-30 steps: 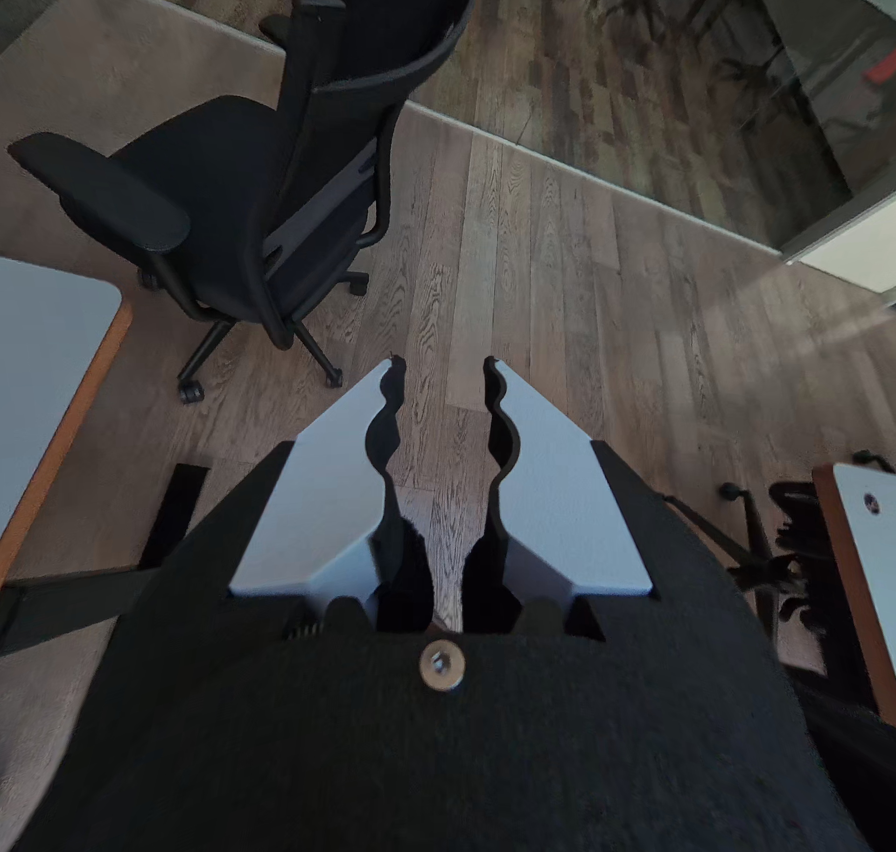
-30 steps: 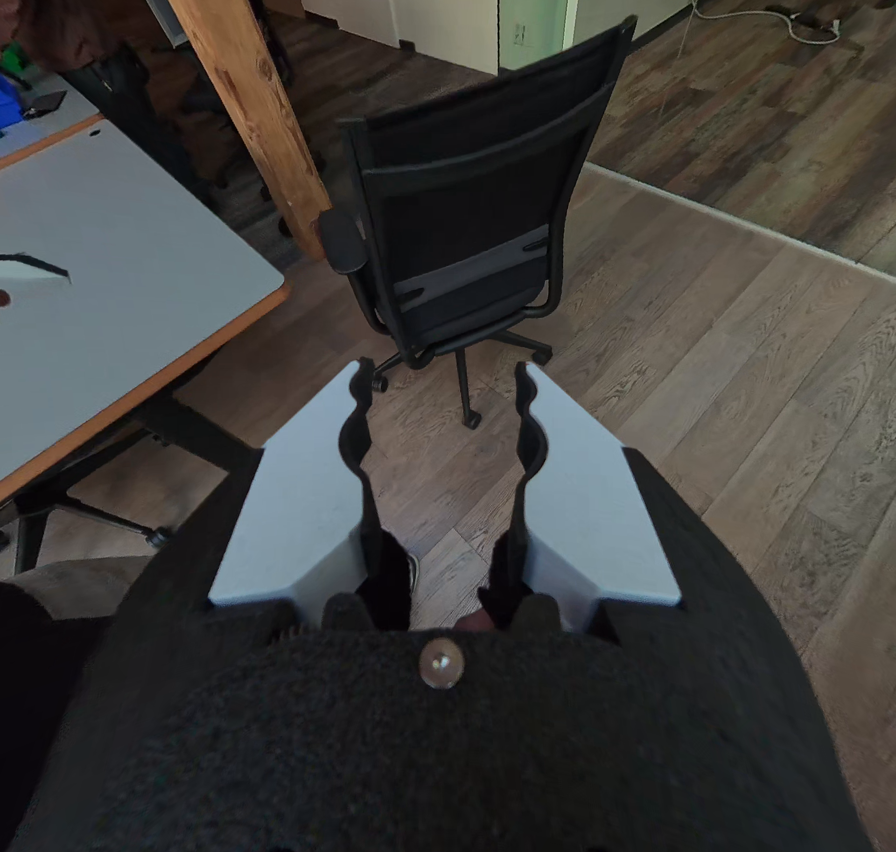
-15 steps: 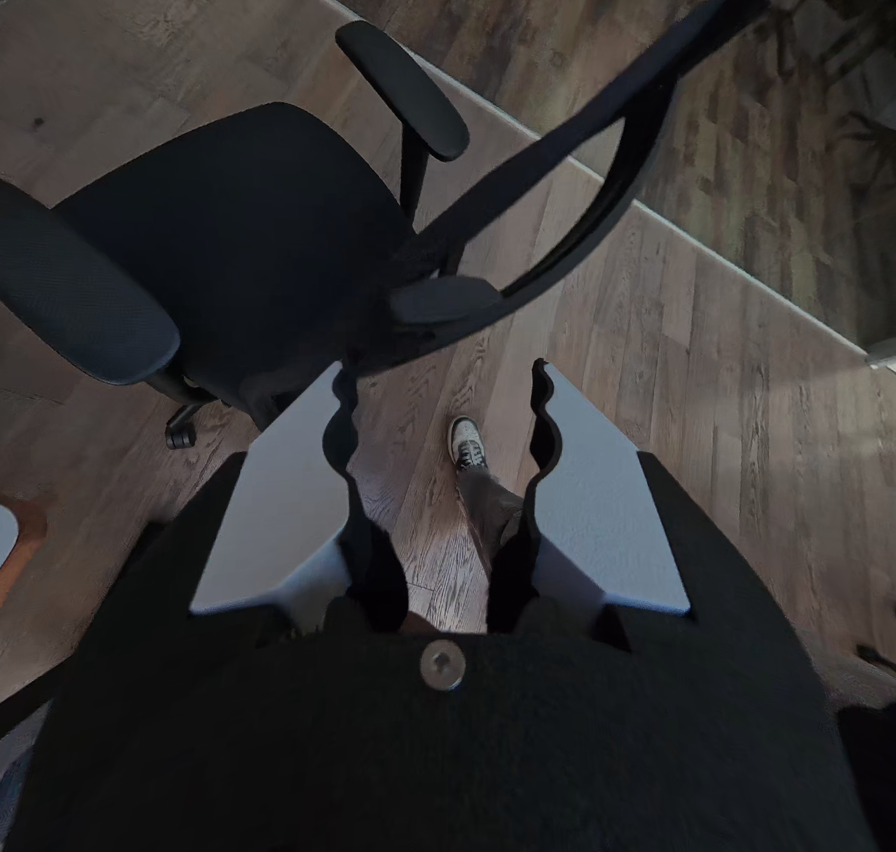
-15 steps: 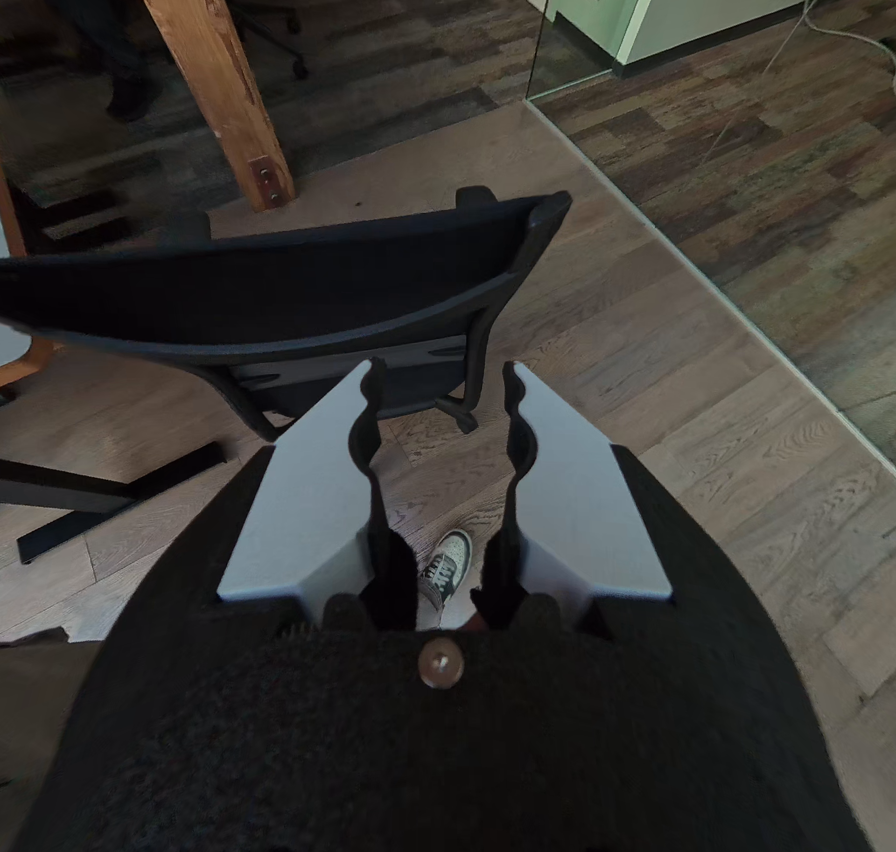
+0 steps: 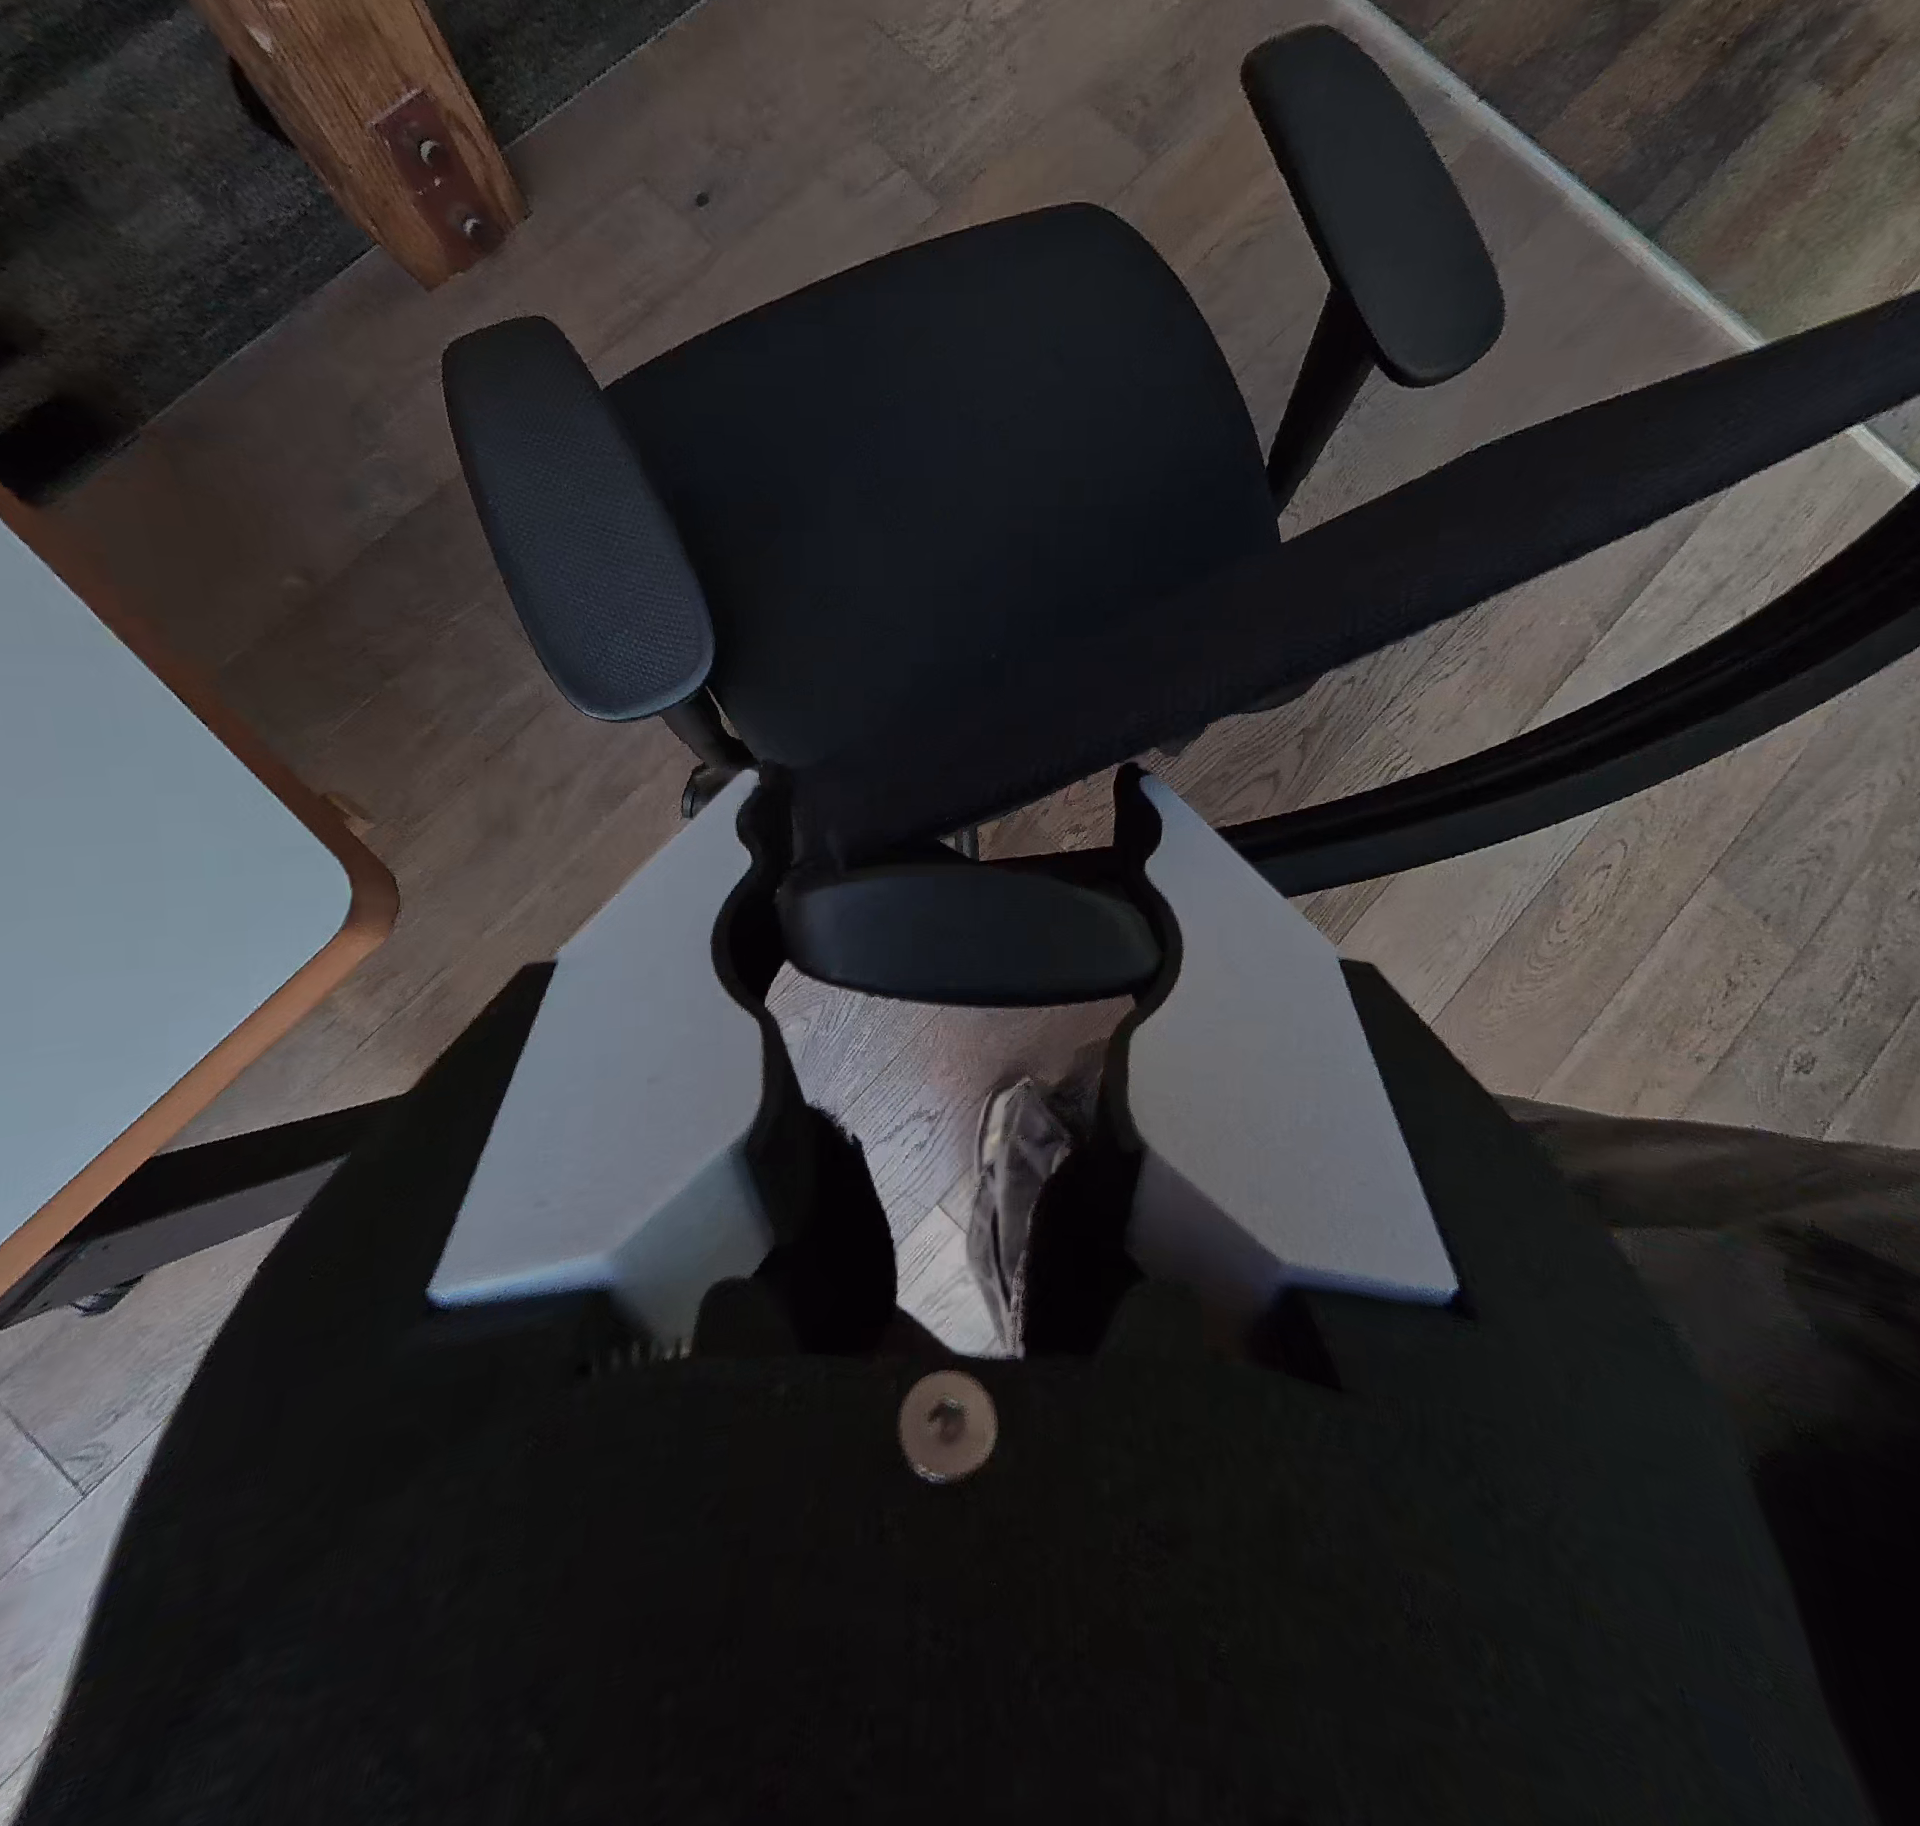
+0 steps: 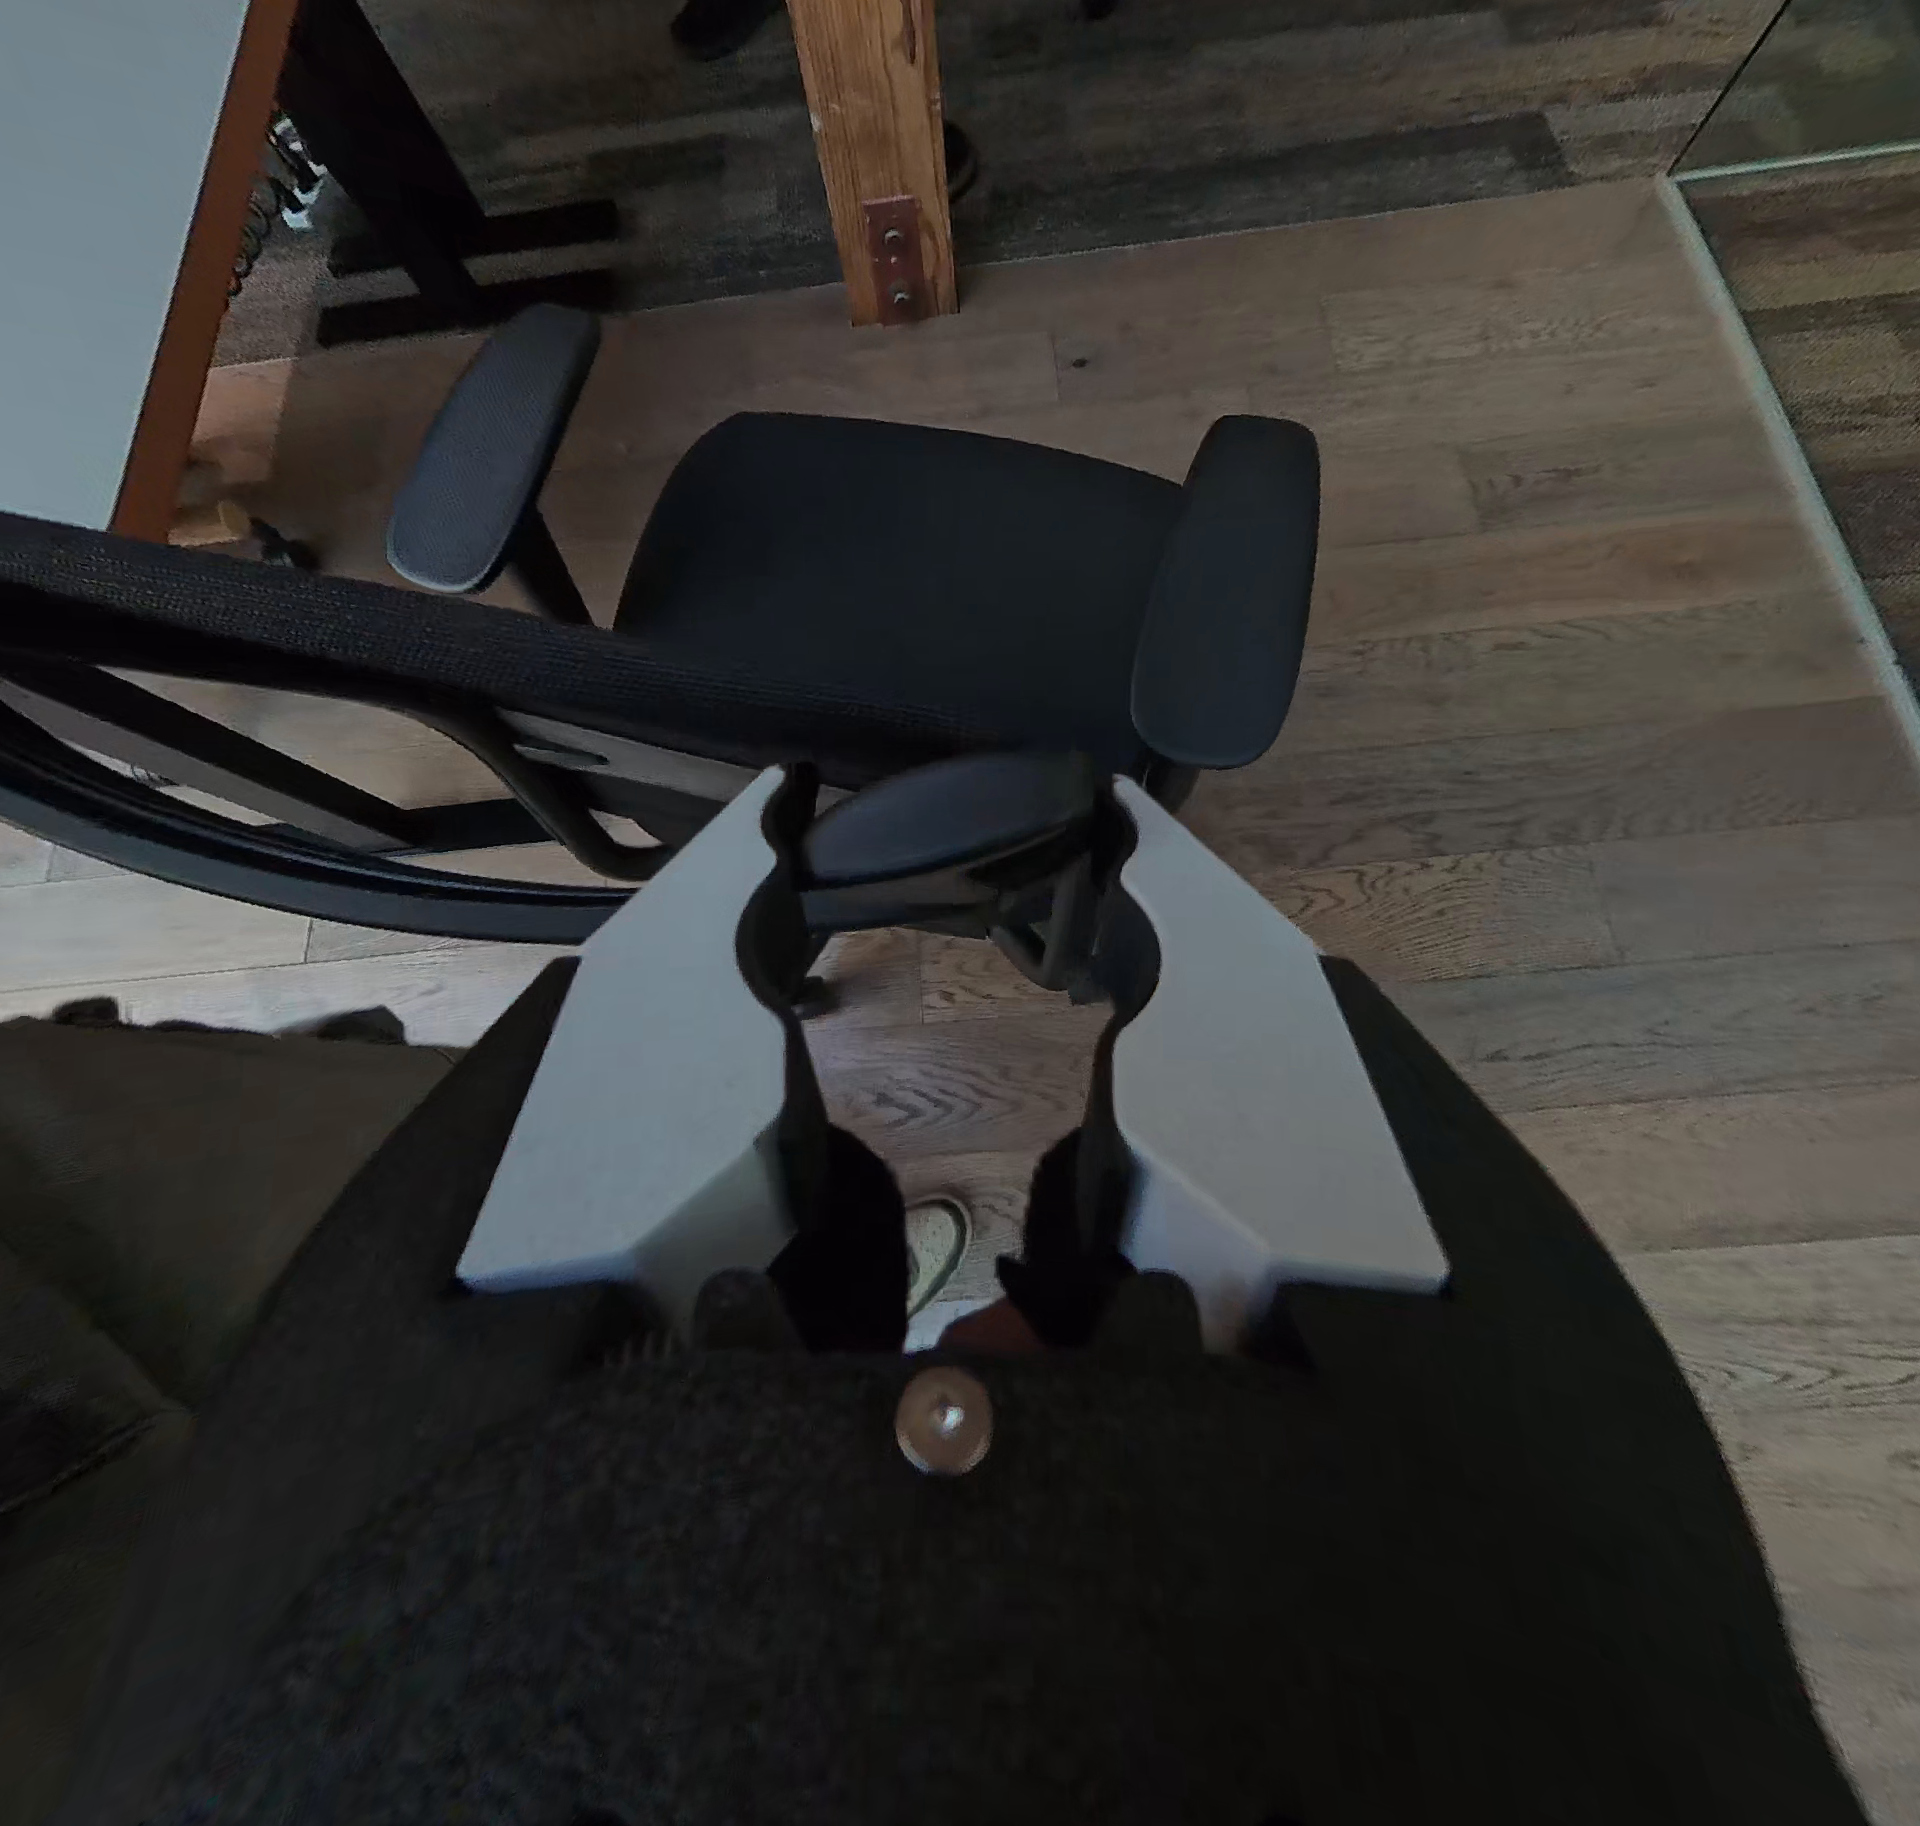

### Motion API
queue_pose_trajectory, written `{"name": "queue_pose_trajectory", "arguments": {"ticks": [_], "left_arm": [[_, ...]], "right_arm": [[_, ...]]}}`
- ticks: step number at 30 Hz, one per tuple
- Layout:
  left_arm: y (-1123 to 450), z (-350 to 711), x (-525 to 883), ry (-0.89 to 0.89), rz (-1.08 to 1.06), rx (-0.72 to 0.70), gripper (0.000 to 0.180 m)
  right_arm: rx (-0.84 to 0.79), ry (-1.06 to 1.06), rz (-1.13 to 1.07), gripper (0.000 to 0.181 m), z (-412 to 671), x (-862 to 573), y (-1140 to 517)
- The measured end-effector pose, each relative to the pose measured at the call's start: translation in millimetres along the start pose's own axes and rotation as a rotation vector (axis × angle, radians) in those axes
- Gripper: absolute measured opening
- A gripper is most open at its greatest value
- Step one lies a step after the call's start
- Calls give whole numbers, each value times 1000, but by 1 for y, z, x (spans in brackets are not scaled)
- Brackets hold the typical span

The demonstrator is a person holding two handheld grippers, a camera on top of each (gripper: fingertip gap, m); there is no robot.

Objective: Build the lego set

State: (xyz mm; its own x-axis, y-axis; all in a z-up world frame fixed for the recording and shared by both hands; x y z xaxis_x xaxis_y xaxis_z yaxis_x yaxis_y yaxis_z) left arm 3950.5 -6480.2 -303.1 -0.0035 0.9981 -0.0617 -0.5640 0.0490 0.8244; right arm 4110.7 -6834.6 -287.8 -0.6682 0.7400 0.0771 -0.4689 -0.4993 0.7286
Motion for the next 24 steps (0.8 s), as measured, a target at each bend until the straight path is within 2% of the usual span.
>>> {"name": "queue_pose_trajectory", "arguments": {"ticks": [7, 19, 24], "left_arm": [[-5, 8, -42, 48, 94, 3, 58], [-59, 82, -81, 288, 304, -44, 57], [-95, 129, -96, 328, 283, 6, 58]], "right_arm": [[-20, 116, 66, 53, 33, -51, -18], [31, 299, 173, 52, 134, -147, -103], [86, 395, 246, 52, 195, -189, -156]]}}
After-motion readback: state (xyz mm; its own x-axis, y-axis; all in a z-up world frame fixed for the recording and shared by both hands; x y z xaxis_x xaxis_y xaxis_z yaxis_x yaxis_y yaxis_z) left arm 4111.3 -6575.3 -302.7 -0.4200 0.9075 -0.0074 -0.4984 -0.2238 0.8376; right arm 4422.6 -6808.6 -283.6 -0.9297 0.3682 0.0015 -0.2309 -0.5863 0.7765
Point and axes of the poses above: each gripper's, where its closed fingertips meet, y back along the fingers, z out of its top, x = y × z across the jaws, the point moved 2 cm from there along y, back along the fingers, and after that the axes turned 7 degrees about x, right-handed, at the moved point
